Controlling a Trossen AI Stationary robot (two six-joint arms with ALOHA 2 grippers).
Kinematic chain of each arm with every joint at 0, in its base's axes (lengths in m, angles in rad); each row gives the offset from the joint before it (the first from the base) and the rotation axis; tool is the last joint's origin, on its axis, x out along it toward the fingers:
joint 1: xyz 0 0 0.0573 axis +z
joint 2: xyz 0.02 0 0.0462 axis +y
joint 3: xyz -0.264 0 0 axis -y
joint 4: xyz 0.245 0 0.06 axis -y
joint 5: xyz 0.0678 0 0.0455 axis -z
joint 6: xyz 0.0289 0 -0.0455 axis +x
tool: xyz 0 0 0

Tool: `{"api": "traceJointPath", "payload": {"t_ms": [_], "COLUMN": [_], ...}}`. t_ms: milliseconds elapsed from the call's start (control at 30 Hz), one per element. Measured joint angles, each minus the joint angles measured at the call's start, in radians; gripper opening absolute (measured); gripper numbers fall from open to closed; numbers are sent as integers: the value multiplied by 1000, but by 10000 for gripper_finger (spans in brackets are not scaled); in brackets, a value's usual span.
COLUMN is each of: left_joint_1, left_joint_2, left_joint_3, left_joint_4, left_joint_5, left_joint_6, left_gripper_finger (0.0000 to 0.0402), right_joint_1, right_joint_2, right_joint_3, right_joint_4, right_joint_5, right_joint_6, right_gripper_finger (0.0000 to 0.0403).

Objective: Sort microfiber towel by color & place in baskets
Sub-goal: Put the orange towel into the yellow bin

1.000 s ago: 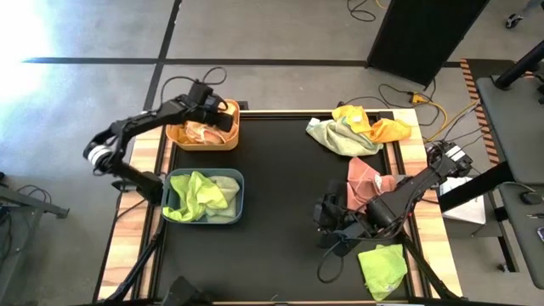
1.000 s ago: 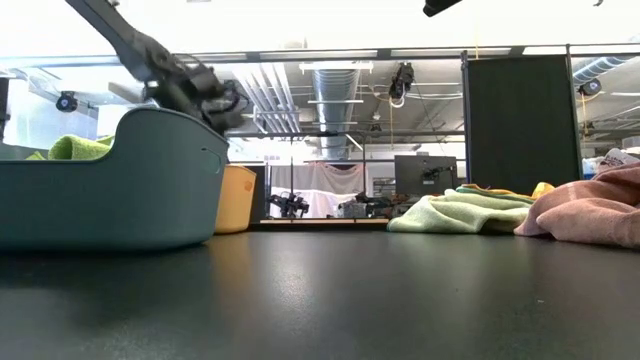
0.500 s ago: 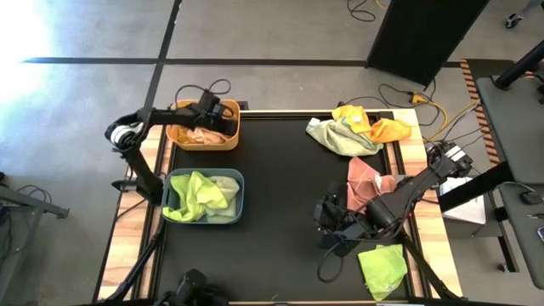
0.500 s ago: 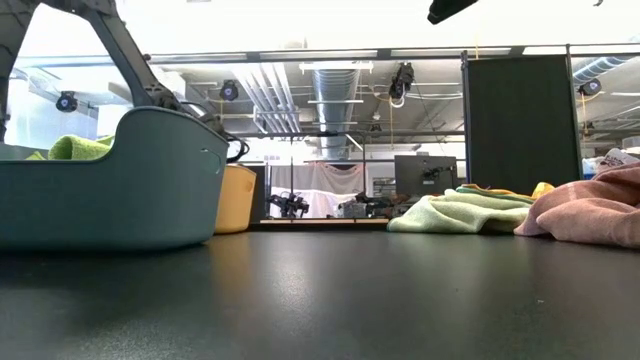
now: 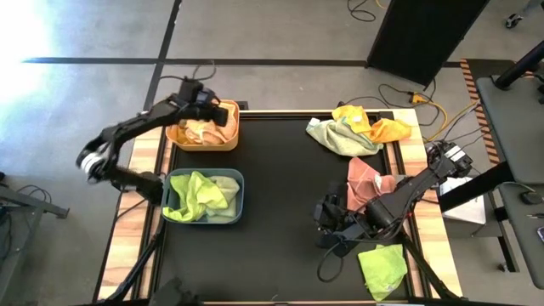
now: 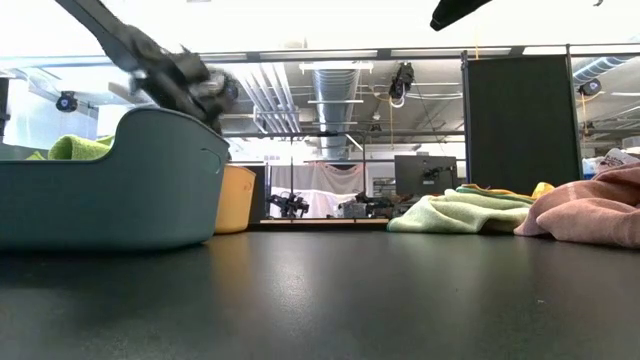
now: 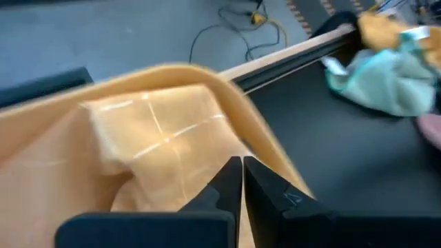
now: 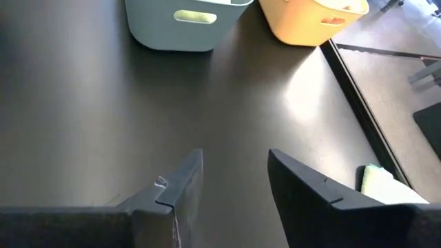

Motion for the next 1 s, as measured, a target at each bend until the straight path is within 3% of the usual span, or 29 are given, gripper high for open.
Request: {"api": "traceJointPath", "payload": {"t_ms": [167, 333, 500, 800, 1000], "left_joint_1": [-18, -4, 40, 62, 52], "left_joint_2": [-162, -218, -104, 197, 176], "left_joint_3": [-29, -144, -205, -99, -16], "left_joint_4": [-261, -228, -75, -85, -209], "left_joint_5": [1, -29, -209, -221, -209], "left_joint_6": [31, 20, 1, 31, 58], "left_gripper_finger": [0, 0, 0, 0, 0], "right_joint_1": [0, -7, -30, -35, -35], "right_joint_2": [0, 0, 0, 0, 0], "right_joint_3": [-6, -14, -16, -16, -16], "right_joint_4": [5, 6, 7, 8, 8], "right_joint_5": [1, 12, 14, 11, 9], "right_joint_6": [0, -6, -16, 3, 8], "right_gripper_finger": [152, 140, 131, 139, 148]}}
